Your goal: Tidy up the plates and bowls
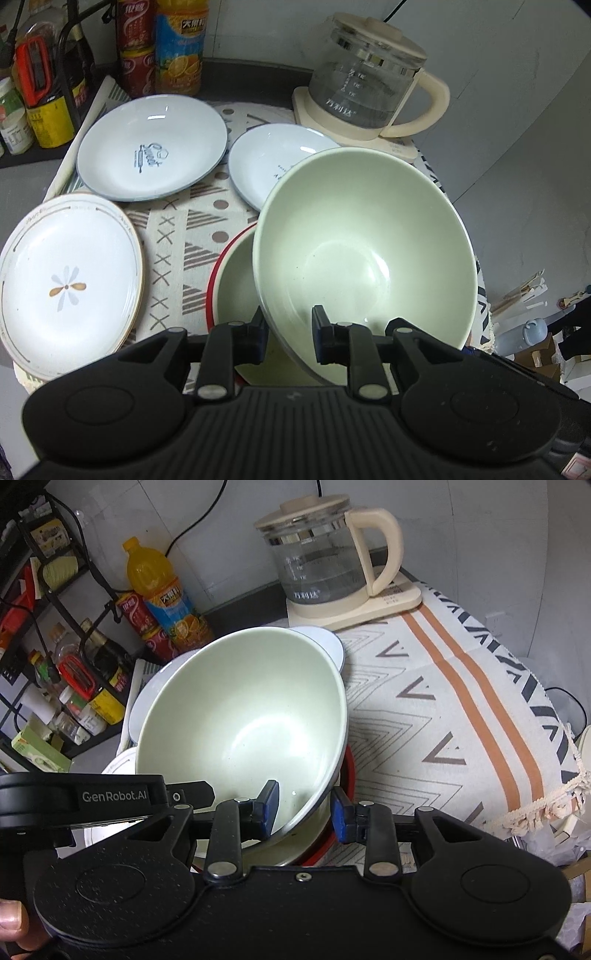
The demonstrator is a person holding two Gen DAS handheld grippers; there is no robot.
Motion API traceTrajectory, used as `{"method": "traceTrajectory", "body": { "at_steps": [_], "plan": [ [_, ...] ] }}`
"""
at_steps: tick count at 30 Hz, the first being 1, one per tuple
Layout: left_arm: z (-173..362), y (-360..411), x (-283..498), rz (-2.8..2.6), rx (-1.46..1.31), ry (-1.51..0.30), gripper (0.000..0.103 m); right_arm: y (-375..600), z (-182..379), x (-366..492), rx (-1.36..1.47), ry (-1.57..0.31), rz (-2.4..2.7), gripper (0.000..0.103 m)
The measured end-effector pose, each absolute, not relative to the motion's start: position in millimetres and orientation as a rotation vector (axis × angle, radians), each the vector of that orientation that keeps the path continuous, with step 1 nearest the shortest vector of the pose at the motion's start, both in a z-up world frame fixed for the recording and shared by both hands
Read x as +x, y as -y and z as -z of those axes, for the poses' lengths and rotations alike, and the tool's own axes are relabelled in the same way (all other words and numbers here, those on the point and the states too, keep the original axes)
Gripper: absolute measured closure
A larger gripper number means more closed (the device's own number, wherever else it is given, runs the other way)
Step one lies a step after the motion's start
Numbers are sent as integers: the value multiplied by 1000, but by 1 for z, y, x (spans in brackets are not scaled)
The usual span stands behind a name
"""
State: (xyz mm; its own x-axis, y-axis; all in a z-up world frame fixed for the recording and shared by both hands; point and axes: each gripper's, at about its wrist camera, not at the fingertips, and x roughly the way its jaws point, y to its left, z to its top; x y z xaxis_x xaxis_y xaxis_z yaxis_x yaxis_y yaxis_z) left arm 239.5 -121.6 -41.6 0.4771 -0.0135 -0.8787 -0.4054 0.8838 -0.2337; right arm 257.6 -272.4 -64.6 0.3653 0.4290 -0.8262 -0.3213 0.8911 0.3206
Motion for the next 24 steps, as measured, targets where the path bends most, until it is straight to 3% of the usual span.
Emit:
{"method": "traceTrajectory", "body": {
  "at_steps": [9, 20, 24],
  "plan": [
    [48, 118, 239, -272, -464, -1102, 80, 272, 66, 257, 120, -1102, -501, 67],
    [41, 108, 230, -324, -450, -1067, 64, 277, 55, 253, 122, -1050, -504, 66],
    [33, 103, 227, -345, -452, -1042, 59, 277, 45, 253, 137, -1021, -524, 60]
  ]
}}
